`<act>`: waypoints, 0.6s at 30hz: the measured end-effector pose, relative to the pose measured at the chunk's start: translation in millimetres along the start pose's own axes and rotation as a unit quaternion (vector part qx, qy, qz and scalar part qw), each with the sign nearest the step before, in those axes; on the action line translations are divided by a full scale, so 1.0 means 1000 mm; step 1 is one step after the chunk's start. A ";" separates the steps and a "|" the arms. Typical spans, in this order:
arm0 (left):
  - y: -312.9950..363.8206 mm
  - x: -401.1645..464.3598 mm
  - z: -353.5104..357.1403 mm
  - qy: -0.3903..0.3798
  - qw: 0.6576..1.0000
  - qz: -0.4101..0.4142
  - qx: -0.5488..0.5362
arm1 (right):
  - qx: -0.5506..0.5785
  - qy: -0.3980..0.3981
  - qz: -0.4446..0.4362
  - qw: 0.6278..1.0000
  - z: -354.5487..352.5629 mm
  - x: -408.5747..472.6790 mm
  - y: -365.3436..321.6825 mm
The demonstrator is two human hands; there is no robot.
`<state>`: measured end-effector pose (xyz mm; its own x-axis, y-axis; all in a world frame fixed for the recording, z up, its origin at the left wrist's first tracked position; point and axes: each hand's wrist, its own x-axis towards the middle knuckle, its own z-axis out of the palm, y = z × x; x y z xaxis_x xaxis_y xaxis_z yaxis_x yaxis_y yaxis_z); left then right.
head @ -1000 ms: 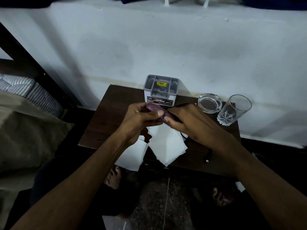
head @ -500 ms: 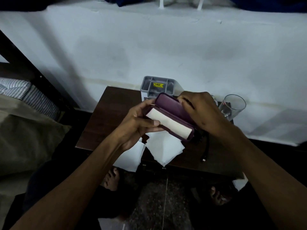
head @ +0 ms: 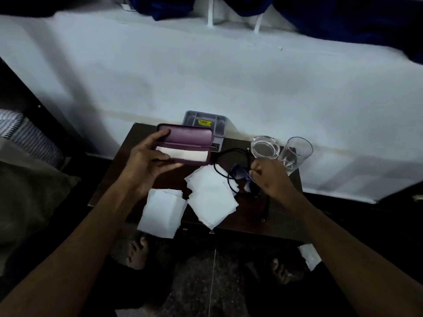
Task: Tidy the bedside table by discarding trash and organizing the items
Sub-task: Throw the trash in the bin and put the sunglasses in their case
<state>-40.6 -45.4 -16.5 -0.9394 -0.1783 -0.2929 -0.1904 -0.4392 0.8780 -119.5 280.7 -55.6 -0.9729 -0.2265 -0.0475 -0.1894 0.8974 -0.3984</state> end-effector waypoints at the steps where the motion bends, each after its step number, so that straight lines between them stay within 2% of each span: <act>1: 0.001 0.000 -0.003 0.003 1.000 0.005 0.002 | -0.004 -0.008 0.004 1.000 0.006 -0.006 0.006; 6: -0.002 -0.009 -0.002 -0.016 0.999 0.046 0.016 | 0.035 -0.009 0.027 0.999 0.022 -0.015 0.014; 12: 0.000 -0.014 -0.005 -0.026 0.997 0.070 0.000 | 0.079 -0.006 0.004 0.997 0.014 -0.019 0.015; 15: 0.002 -0.016 -0.006 -0.031 0.995 0.087 0.022 | 0.100 0.040 -0.002 0.994 -0.008 -0.020 0.003; 18: 0.001 -0.017 -0.006 -0.043 0.992 0.107 0.053 | 0.170 0.093 -0.028 0.981 -0.040 -0.015 -0.035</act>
<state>-23.5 -48.0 -12.8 -0.9816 -0.1790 -0.0667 -0.0093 -0.3038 0.9527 -103.5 267.7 -4.6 -0.9754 -0.1708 0.1392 -0.2196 0.7008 -0.6788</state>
